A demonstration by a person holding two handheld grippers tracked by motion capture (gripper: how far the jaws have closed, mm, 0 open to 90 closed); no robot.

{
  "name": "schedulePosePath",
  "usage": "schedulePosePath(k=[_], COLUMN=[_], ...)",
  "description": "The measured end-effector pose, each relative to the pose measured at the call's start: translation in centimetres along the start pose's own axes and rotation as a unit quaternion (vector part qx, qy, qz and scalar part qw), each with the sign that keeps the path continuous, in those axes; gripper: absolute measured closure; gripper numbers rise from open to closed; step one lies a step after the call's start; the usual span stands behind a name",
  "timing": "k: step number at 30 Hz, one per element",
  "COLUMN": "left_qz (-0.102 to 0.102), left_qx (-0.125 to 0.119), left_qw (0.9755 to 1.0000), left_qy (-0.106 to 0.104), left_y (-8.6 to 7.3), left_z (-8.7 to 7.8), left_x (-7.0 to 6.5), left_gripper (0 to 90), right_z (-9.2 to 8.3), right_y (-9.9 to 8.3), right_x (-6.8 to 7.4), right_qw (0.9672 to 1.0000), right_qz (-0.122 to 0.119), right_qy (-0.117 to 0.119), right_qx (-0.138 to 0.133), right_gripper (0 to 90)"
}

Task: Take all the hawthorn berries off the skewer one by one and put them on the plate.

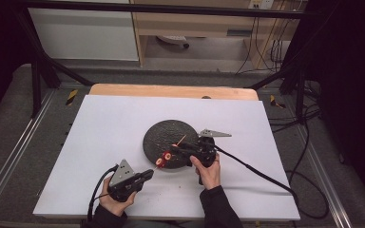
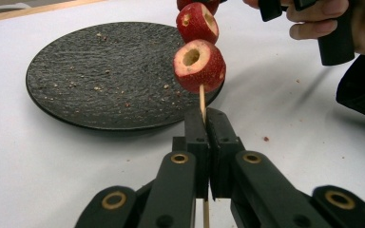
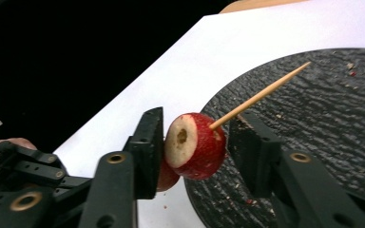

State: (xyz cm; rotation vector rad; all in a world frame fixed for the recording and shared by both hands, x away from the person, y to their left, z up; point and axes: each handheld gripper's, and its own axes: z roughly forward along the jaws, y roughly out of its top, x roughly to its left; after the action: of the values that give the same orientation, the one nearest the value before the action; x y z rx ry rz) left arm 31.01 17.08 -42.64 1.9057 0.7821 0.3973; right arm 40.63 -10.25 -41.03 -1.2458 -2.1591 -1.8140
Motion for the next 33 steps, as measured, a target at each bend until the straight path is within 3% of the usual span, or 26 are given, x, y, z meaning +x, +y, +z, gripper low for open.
schedulePosePath(k=[4,13,26,33], left_qz=[0.001,0.001,-0.007,-0.018], left_qx=[-0.003,-0.016,-0.015,-0.022], left_qw=[1.0000,0.9999,0.9999,0.9996], left_qy=[-0.001,-0.001,0.003,0.009], left_y=[0.0,0.2,0.0,0.0], left_z=[0.0,-0.5,-0.7,-1.1], left_x=[0.0,0.1,0.7,1.3], left_gripper=[88.2,88.2,88.2,88.2], right_z=[-0.1,-1.0,-2.7,-2.1], right_y=[0.2,1.9,5.6,6.3], right_x=[-0.1,-0.5,-2.8,-4.3], right_qw=[0.9998,0.9996,0.9976,0.9960], right_qz=[0.016,0.026,0.017,0.022], right_qy=[0.012,0.004,-0.046,-0.077], right_qx=[0.006,-0.014,-0.049,-0.038], right_gripper=[62.1,62.5,62.5,62.5])
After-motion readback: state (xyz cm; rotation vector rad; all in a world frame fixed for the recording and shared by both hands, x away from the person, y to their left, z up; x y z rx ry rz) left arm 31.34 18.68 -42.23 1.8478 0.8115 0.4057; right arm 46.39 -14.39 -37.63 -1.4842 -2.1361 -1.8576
